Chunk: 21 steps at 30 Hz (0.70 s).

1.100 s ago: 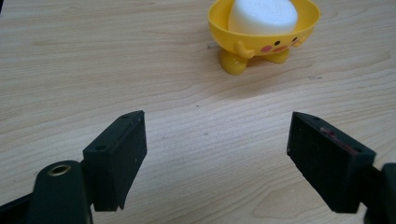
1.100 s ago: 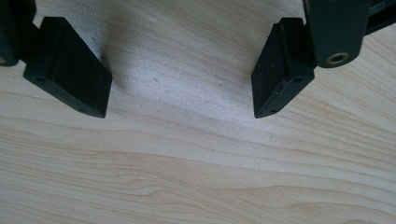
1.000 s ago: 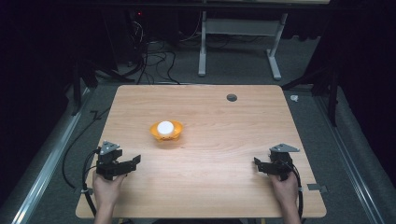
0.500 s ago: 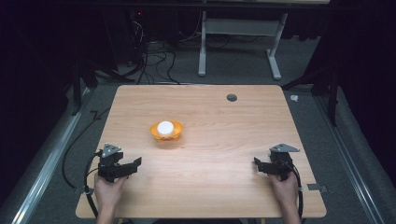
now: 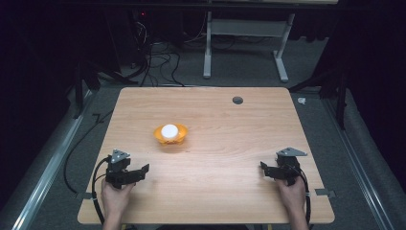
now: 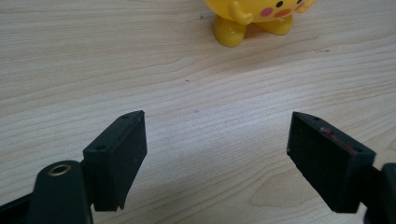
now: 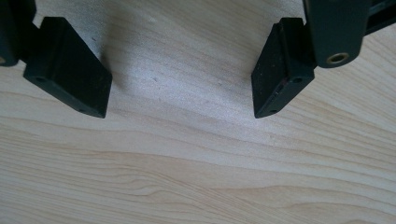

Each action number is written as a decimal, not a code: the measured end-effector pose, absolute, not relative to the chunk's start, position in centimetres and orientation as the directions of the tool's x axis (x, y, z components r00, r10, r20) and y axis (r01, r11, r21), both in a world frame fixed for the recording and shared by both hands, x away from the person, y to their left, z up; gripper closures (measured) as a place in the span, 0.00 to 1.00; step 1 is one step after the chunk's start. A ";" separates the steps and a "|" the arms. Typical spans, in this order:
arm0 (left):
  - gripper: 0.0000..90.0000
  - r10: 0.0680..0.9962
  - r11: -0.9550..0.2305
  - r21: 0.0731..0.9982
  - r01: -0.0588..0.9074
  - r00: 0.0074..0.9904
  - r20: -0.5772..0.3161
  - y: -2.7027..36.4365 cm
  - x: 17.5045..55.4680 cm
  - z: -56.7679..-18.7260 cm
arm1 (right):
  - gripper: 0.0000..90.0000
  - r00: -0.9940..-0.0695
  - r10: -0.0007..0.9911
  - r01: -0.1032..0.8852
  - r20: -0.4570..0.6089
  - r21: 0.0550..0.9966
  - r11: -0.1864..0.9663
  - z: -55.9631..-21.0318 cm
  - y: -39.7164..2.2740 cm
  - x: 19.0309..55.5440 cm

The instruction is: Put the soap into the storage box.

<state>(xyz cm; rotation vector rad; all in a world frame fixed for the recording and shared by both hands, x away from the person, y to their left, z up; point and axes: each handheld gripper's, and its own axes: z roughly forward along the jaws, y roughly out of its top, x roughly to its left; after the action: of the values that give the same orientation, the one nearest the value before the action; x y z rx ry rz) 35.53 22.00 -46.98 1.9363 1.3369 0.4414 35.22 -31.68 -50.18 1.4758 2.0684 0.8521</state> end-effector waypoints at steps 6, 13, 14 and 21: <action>0.23 0.909 -0.211 0.718 0.663 0.404 -0.106 21.6 35.5 -47.6 | 0.23 -0.321 0.947 0.664 -0.012 0.710 0.234 -50.2 -31.7 35.2; 0.23 0.913 -0.214 0.708 0.673 0.395 -0.099 21.3 35.4 -48.2 | 0.23 -0.321 0.947 0.664 -0.012 0.710 0.234 -50.2 -31.7 35.2; 0.23 0.913 -0.215 0.707 0.674 0.395 -0.099 21.3 35.4 -48.2 | 0.23 -0.321 0.947 0.664 -0.012 0.710 0.234 -50.2 -31.7 35.2; 0.24 0.917 -0.222 0.700 0.679 0.389 -0.086 21.0 35.4 -48.9 | 0.23 -0.321 0.947 0.664 -0.012 0.710 0.234 -50.2 -31.7 35.2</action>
<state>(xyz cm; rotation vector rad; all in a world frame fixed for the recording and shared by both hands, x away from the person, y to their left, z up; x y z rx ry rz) 35.44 20.96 -48.95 1.9833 1.3651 0.4589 35.22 -31.69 -50.18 1.4755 2.0688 0.8518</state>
